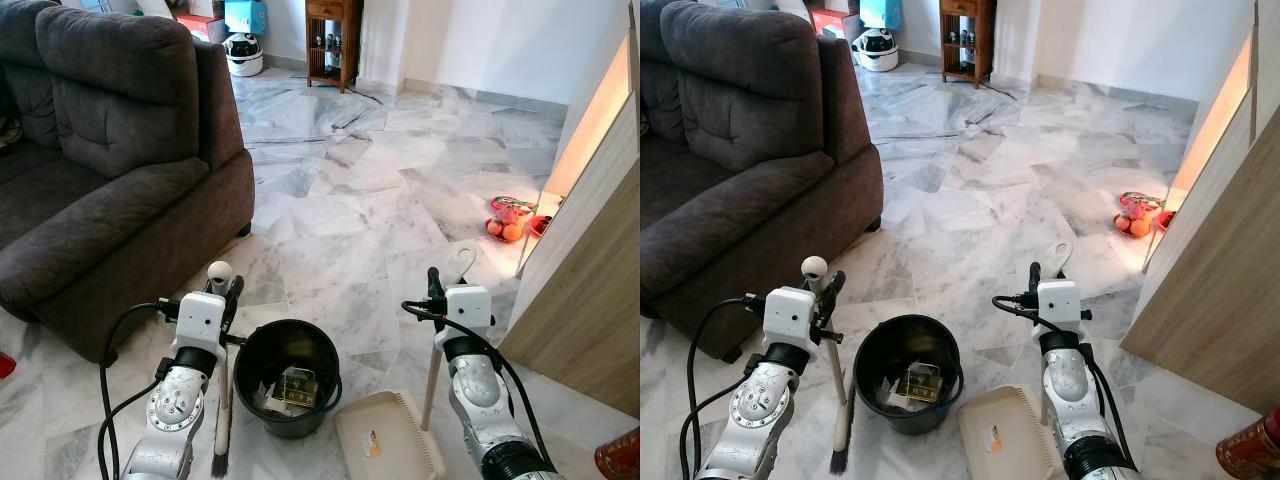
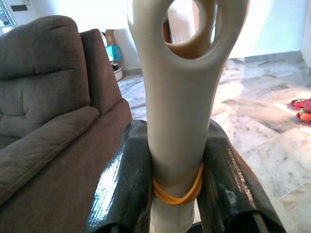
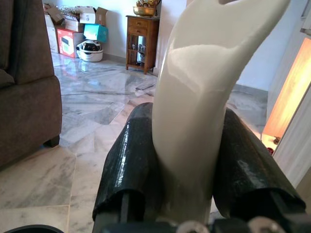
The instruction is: Sweep floor
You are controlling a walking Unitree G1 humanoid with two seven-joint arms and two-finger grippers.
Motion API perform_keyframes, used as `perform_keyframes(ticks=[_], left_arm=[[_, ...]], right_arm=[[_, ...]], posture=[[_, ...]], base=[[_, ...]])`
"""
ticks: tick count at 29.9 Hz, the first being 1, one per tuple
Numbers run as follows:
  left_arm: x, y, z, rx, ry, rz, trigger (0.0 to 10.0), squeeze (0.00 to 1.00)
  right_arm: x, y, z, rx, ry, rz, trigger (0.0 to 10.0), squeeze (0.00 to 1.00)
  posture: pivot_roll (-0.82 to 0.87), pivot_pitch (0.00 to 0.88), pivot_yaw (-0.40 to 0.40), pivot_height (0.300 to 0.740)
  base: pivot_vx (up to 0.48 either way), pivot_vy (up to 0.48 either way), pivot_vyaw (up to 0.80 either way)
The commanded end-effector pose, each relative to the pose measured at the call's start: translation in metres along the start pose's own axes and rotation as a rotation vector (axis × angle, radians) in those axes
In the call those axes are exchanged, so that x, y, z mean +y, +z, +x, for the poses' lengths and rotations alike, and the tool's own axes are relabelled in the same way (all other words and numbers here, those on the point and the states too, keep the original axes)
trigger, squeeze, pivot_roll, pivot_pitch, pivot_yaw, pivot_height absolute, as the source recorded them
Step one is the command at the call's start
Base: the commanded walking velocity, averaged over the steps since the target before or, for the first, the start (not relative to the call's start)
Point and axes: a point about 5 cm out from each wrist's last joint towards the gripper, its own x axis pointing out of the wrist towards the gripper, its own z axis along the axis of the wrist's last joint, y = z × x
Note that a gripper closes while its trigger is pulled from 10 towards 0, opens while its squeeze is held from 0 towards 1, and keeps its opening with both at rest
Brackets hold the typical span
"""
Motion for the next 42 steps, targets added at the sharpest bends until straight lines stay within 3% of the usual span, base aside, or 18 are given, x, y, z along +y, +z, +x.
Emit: perform_keyframes(ticks=[1, 42], left_arm=[[0.005, 0.0018, 0.0001, -0.013, 0.011, 0.008, 10.0, 0.0], [0.0044, 0.0019, 0.0, -0.014, 0.036, -0.002, 10.0, 0.0]], right_arm=[[0.0021, 0.0081, 0.0054, -0.042, 0.005, 0.01, 10.0, 0.0], [0.0025, 0.0076, 0.0058, -0.037, 0.022, 0.008, 10.0, 0.0]], posture=[[0.1, 0.0, 0.03, 0.74], [0.11, 0.0, 0.014, 0.74]], base=[[0.0, 0.0, 0.0], [0.0, 0.0, 0.0]])
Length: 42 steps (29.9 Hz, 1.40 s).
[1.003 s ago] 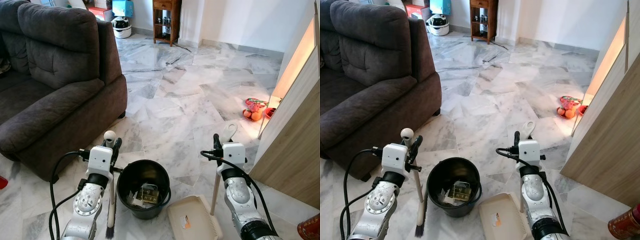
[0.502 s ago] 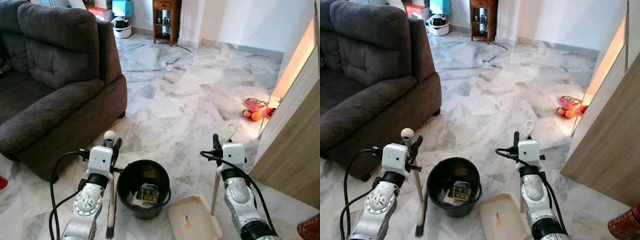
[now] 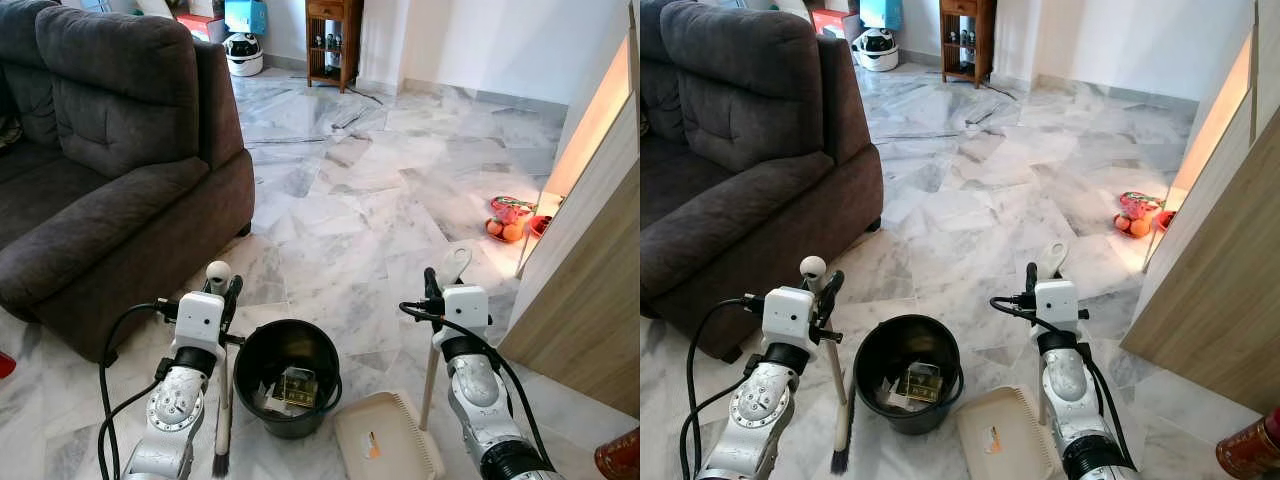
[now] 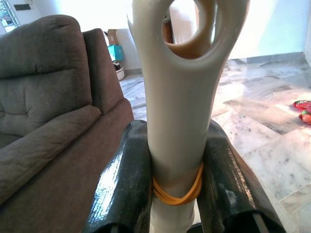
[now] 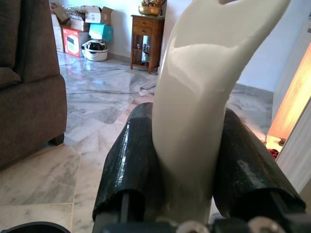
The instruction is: Sweep floor
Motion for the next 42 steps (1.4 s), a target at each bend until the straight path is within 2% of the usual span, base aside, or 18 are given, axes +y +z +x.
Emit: perform_keyframes(ticks=[1, 42], left_arm=[[0.004, 0.0021, -0.0001, -0.014, 0.023, 0.004, 10.0, 0.0], [-0.0001, 0.0009, 0.0005, -0.015, 0.017, -0.001, 10.0, 0.0]], right_arm=[[0.0, 0.0074, 0.0054, -0.037, -0.001, 0.007, 10.0, 0.0], [-0.0005, 0.0066, 0.0059, -0.033, 0.01, 0.008, 10.0, 0.0]], posture=[[0.11, 0.0, 0.014, 0.74], [0.1, 0.0, 0.007, 0.74]], base=[[0.0, 0.0, 0.0], [-0.251, 0.0, 0.0]])
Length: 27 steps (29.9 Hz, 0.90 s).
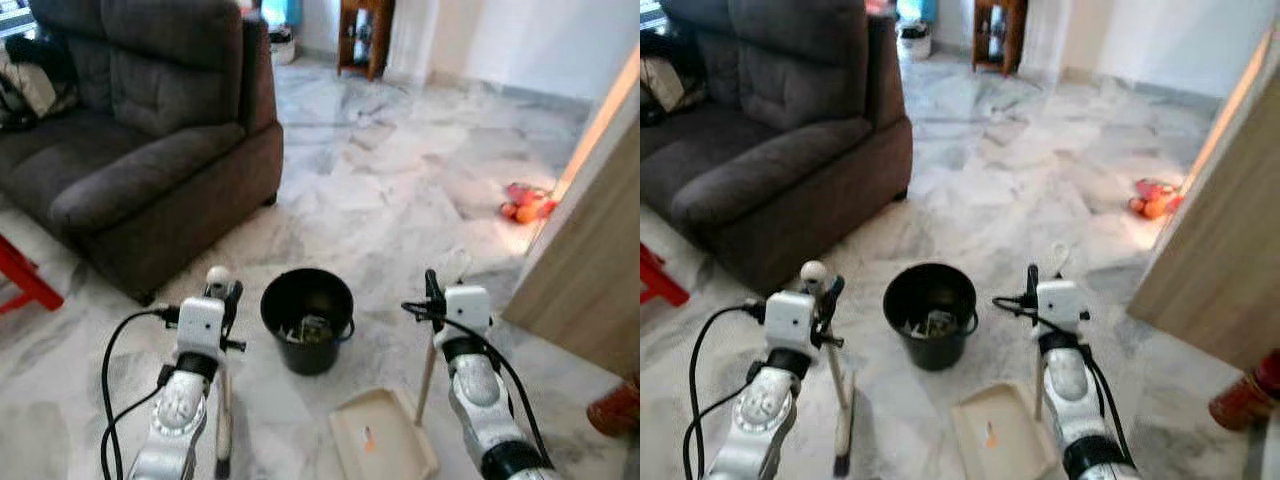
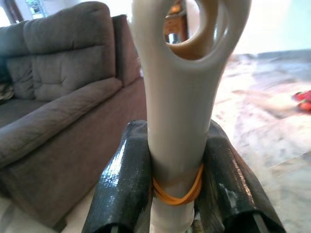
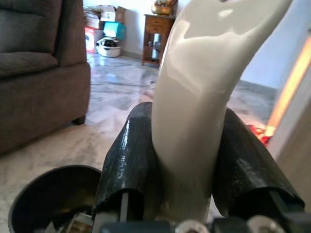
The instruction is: Sweep floor
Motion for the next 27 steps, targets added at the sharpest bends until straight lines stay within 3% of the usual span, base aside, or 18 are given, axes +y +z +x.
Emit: perform_keyframes(ticks=[1, 7, 27], left_arm=[[0.0039, 0.0071, 0.0042, -0.041, 0.004, 0.021, 10.0, 0.0], [0.0032, 0.0075, 0.0049, -0.043, 0.001, 0.02, 10.0, 0.0], [0.0037, 0.0075, 0.0053, -0.042, 0.01, 0.024, 10.0, 0.0]], right_arm=[[0.0022, 0.0094, 0.0058, -0.048, 0.013, 0.0, 10.0, 0.0], [0.003, 0.0096, 0.006, -0.049, 0.016, 0.003, 10.0, 0.0], [0.0034, 0.0048, 0.005, -0.01, 0.012, 0.016, 10.0, 0.0]], posture=[[0.1, 0.0, 0.007, 0.74], [0.1, 0.0, 0.007, 0.74], [0.1, 0.0, 0.005, 0.74]], base=[[-0.247, 0.0, 0.0], [-0.248, 0.0, 0.0], [0.0, 0.0, -0.04]])
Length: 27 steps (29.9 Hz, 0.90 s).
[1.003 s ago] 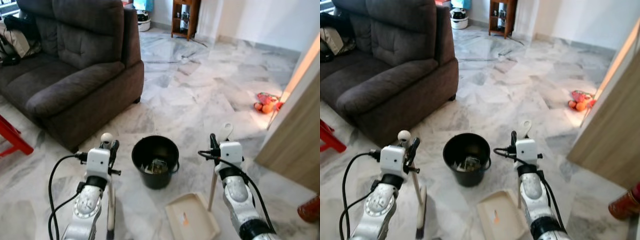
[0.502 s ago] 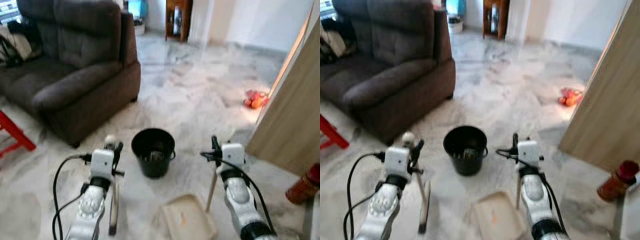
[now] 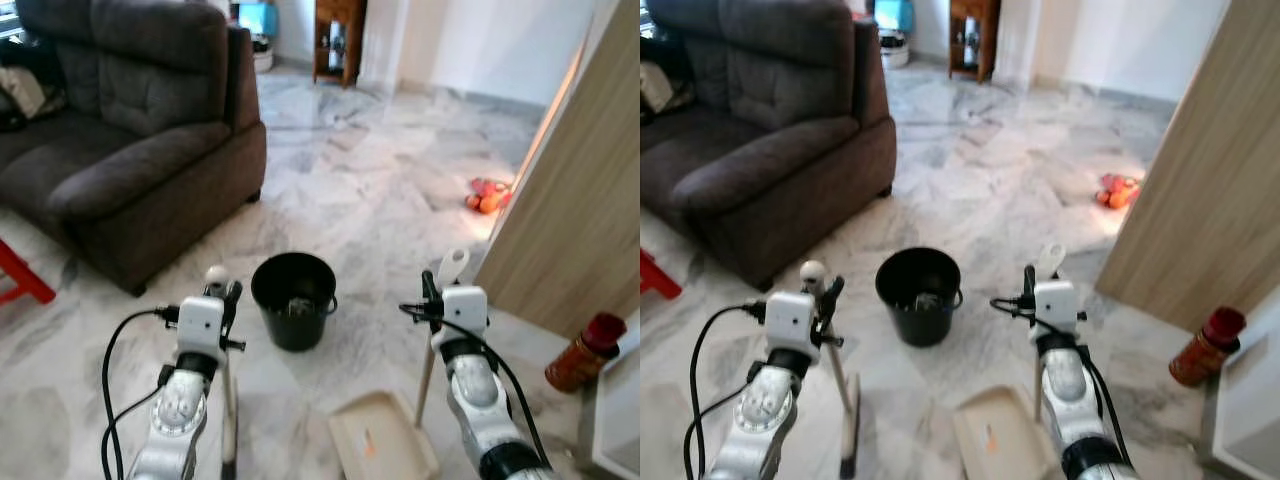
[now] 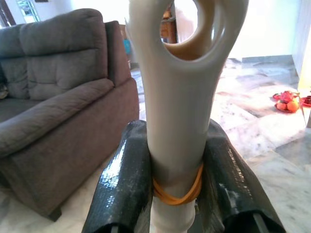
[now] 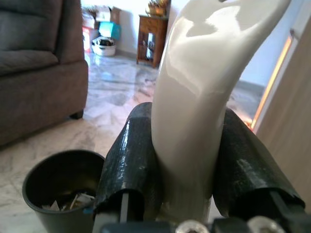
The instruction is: Sweep floor
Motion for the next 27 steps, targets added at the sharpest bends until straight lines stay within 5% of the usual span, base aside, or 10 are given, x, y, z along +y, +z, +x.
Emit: perform_keyframes(ticks=[1, 27], left_arm=[[0.0027, 0.0086, 0.0039, -0.048, 0.001, 0.025, 10.0, 0.0], [0.0019, 0.0078, 0.0056, -0.035, -0.007, 0.055, 10.0, 0.0]], right_arm=[[-0.0005, 0.005, 0.005, -0.013, -0.008, 0.013, 10.0, 0.0], [-0.0005, 0.0024, 0.0053, 0.011, -0.017, 0.005, 10.0, 0.0]], posture=[[0.1, 0.0, 0.005, 0.74], [0.1, 0.0, 0.011, 0.74]], base=[[0.0, 0.0, -0.8], [0.0, -0.05, -0.8]])
